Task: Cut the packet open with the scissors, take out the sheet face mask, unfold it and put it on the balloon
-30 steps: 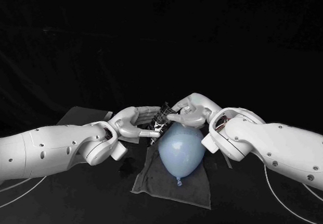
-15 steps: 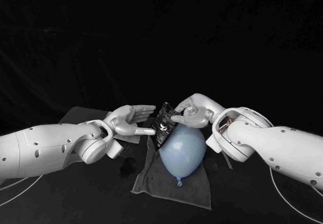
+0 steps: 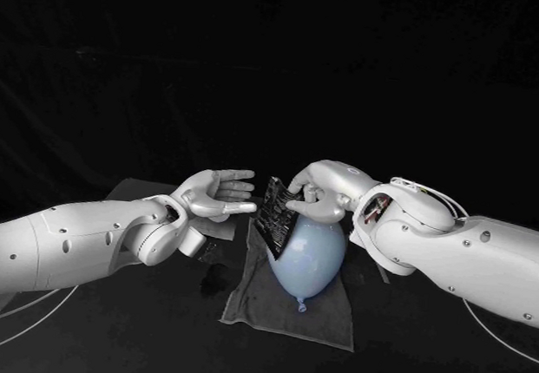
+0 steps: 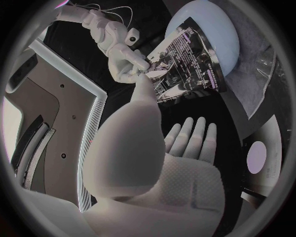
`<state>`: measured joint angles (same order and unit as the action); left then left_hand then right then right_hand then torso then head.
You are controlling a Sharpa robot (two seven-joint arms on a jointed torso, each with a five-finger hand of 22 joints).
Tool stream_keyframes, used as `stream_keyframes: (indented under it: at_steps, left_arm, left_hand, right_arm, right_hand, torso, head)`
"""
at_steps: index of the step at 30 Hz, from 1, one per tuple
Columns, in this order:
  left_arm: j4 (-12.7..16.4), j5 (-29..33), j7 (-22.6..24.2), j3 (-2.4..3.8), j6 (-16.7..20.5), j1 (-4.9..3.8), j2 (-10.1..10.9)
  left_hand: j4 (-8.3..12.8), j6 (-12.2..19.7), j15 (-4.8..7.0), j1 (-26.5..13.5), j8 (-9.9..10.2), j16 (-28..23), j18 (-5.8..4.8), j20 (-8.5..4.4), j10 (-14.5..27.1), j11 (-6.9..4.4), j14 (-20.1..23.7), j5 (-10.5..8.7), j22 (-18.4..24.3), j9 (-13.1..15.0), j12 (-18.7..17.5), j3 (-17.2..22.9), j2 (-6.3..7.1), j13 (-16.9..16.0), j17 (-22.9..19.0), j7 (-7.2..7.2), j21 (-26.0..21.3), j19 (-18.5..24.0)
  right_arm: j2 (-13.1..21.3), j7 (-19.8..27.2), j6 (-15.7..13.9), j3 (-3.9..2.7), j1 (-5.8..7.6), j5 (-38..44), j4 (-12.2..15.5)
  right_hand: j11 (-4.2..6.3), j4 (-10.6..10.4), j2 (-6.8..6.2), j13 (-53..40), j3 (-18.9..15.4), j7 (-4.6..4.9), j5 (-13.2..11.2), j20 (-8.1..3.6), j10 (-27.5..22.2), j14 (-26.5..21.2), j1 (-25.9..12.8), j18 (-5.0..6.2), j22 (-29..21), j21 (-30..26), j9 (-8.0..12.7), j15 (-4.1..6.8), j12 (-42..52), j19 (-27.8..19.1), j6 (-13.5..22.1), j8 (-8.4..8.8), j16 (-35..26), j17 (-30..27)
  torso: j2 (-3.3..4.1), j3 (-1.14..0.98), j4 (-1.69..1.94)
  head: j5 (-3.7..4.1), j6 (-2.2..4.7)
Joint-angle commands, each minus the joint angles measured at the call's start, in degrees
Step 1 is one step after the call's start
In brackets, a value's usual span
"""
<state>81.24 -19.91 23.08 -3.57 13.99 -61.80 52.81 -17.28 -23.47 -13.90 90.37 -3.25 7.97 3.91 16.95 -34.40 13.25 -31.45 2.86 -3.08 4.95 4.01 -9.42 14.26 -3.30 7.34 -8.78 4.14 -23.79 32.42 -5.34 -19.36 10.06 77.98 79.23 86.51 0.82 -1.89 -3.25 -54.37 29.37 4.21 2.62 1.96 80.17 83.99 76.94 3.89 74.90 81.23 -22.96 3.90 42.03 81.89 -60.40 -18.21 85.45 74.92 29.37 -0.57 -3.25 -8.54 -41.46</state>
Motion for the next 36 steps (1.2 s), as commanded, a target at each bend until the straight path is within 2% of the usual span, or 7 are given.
stream_keyframes:
  at_steps: [1,7,14,20,22,29,36]
  left_arm:
    - [-0.86,-0.06,-1.63,0.11,-3.50,-0.15,-0.86]
    - [-2.11,-2.79,-3.45,0.12,-6.31,-0.18,-2.29]
    - [-2.73,-5.13,-4.03,0.06,-8.65,-0.14,-3.54]
    - [-2.66,-5.26,-2.72,0.04,-9.17,-0.13,-3.91]
    - [-2.62,-5.20,-2.25,0.04,-9.23,-0.12,-3.91]
    - [-2.98,-4.74,-1.52,0.04,-8.88,-0.12,-3.42]
    - [-3.50,-4.38,-1.41,0.02,-7.07,-0.12,-2.88]
  left_hand:
    - [0.05,-0.52,0.28,-0.07,-0.31,0.48,-0.57,0.03,-1.17,0.33,-1.00,0.10,-0.06,0.15,0.35,0.41,-0.68,-0.10,0.29,-4.15,0.22,-0.50]
    - [0.13,-4.24,0.79,0.30,-1.51,1.27,-0.45,-0.04,-7.14,-0.05,-2.18,0.01,-0.16,1.11,1.46,1.74,-2.45,-0.55,0.71,-5.05,0.65,-2.59]
    - [0.18,-8.53,1.58,0.54,-3.18,0.00,-0.39,-0.10,-7.81,-1.23,1.61,-0.02,0.05,2.30,1.29,2.33,-3.23,-0.37,-0.09,-4.49,0.42,-2.39]
    - [0.58,-16.15,2.29,1.80,-6.27,0.62,-0.22,-0.17,-11.74,-3.03,0.00,-0.13,0.09,4.31,2.27,4.37,-7.50,-0.65,0.37,-2.71,0.23,-2.54]
    - [0.85,-20.51,2.68,2.78,-8.23,1.28,-0.02,-0.22,-14.55,-2.82,-1.73,-0.13,-0.05,5.42,3.23,4.58,-9.11,-0.85,0.81,-2.33,0.44,-3.71]
    - [1.37,-27.74,2.95,6.48,-12.32,4.34,1.73,-0.39,-22.33,-2.39,-9.25,-0.11,-0.57,7.19,5.98,5.05,-12.30,-1.61,2.53,-1.62,1.51,-8.18]
    - [1.06,-34.87,5.86,11.46,-16.38,7.17,2.34,-0.19,-29.09,-5.67,-15.32,-0.09,-1.33,9.12,7.49,6.86,-15.90,-1.62,4.07,-0.34,3.46,-15.58]
  right_arm:
    - [0.10,0.03,-0.82,-0.04,0.00,9.13,0.93]
    - [0.04,-0.06,-2.10,-0.06,0.00,11.25,2.05]
    - [0.18,0.07,-3.28,-0.10,-0.01,11.87,3.24]
    - [0.13,0.12,-3.13,-0.11,-0.01,11.65,3.36]
    - [0.14,0.06,-3.00,-0.11,-0.01,11.53,3.32]
    - [0.44,-0.27,-2.82,-0.11,-0.01,11.34,3.06]
    - [0.76,-0.76,-3.00,-0.11,0.00,11.26,2.98]
  right_hand:
    - [-0.01,0.94,0.19,-0.04,1.33,-0.41,0.19,0.00,0.38,4.59,-0.36,-0.71,2.13,0.40,-5.88,0.48,-0.30,0.45,0.06,-1.22,0.43,8.99]
    - [0.00,1.03,0.14,-0.11,1.42,-0.42,0.19,-0.01,0.44,4.60,-0.47,-0.75,2.30,0.51,-5.91,0.49,-0.23,0.55,0.05,-1.27,0.46,9.03]
    - [0.02,1.21,0.03,-0.11,1.58,-0.44,0.19,-0.02,0.51,4.61,-0.62,-0.75,2.34,0.53,-5.96,0.50,-0.27,0.57,0.06,-1.35,0.48,9.07]
    - [0.03,1.33,-0.03,-0.06,1.69,-0.45,0.20,-0.03,0.54,4.59,-0.73,-0.74,2.32,0.51,-5.99,0.51,-0.37,0.55,0.07,-1.41,0.43,8.99]
    - [0.03,1.33,-0.03,-0.06,1.69,-0.45,0.20,-0.03,0.54,4.59,-0.73,-0.74,2.32,0.51,-5.99,0.51,-0.37,0.55,0.07,-1.41,0.43,8.99]
    - [0.03,1.35,-0.04,-0.10,1.74,-0.45,0.20,-0.03,0.56,4.58,-0.80,-0.74,2.31,0.49,-6.01,0.51,-0.33,0.54,0.07,-1.43,0.42,8.98]
    - [0.03,1.35,-0.04,-0.10,1.74,-0.45,0.20,-0.03,0.56,4.58,-0.80,-0.74,2.31,0.49,-6.01,0.51,-0.33,0.54,0.07,-1.43,0.42,8.98]
  torso:
    - [0.00,0.01,-0.15]
    - [0.00,-0.10,-0.11]
    - [-0.02,0.02,-0.04]
    - [-0.02,0.05,0.03]
    - [-0.01,0.04,0.05]
    - [-0.03,0.03,0.01]
    - [-0.02,0.01,-0.02]
  head:
    - [-0.14,-0.02]
    - [-0.32,0.07]
    - [-0.23,-0.09]
    - [-0.11,-0.29]
    - [-0.09,-0.33]
    - [-0.11,-0.46]
    - [-0.15,-0.40]
